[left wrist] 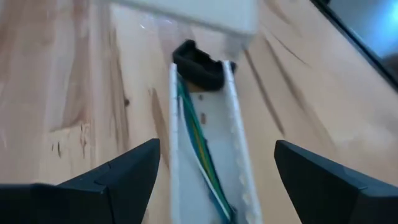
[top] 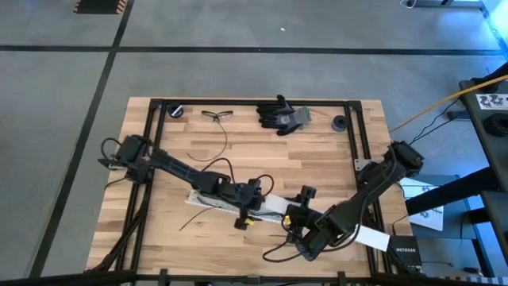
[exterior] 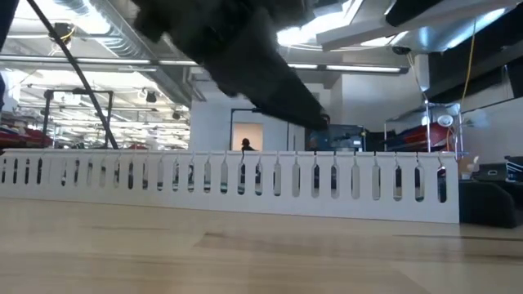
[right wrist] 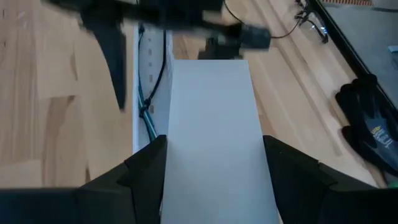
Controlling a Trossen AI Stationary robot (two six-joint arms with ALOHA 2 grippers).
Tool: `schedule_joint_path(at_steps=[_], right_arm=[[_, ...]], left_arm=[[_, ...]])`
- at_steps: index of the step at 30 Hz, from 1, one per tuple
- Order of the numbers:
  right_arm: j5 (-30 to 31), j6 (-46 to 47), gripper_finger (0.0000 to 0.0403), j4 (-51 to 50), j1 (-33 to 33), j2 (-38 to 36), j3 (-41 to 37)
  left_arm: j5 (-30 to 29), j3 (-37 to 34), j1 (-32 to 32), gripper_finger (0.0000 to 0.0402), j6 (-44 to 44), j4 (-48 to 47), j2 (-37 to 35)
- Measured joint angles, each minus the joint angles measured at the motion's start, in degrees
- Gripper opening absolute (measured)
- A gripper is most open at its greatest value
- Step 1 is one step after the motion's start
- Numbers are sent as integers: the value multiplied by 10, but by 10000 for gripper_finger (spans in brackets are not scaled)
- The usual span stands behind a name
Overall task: Ziptie cables
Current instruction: Close the white cable duct lid
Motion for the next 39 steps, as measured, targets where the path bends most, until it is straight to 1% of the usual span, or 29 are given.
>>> schedule_joint_path(at_steps=[3, 6, 9, 13, 17, 21, 24, 27, 30, 32, 35, 39], right_arm=[[-1, 10, 217, -3, 0, 0, 0], [-2, 15, 217, -3, 0, 0, 0], [-4, 17, 217, -2, 0, 0, 0], [-6, 18, 217, -2, 0, 0, 0], [-7, 28, 217, -1, 0, 0, -1], [-9, 38, 217, 16, 1, 0, -15], [-12, 42, 217, 43, 1, 0, -34], [-18, 46, 217, 75, 1, 0, -59], [-17, 61, 217, 108, 1, 0, -83], [-17, 63, 218, 125, 5, 0, -101], [-12, 58, 218, 173, 4, 0, -126], [-11, 41, 217, 212, 4, 1, -150]], left_arm=[[-2, 0, 9, 301, -7, 44, 31], [5, 1, 11, 301, -16, 57, 57], [25, 1, 8, 302, -21, 56, 78], [17, 0, 2, 302, -30, 38, 85], [-6, 2, 1, 289, -31, -26, 79], [-42, 3, -3, 252, -35, -101, 65], [-52, 3, -3, 223, -41, -154, 47], [-58, 2, -3, 210, -49, -218, 25], [-64, 1, -3, 217, -69, -309, 5], [-65, -6, -3, 229, -86, -345, -6], [-50, -18, -6, 247, -107, -363, -16], [-11, -22, 0, 267, -106, -334, -16]])
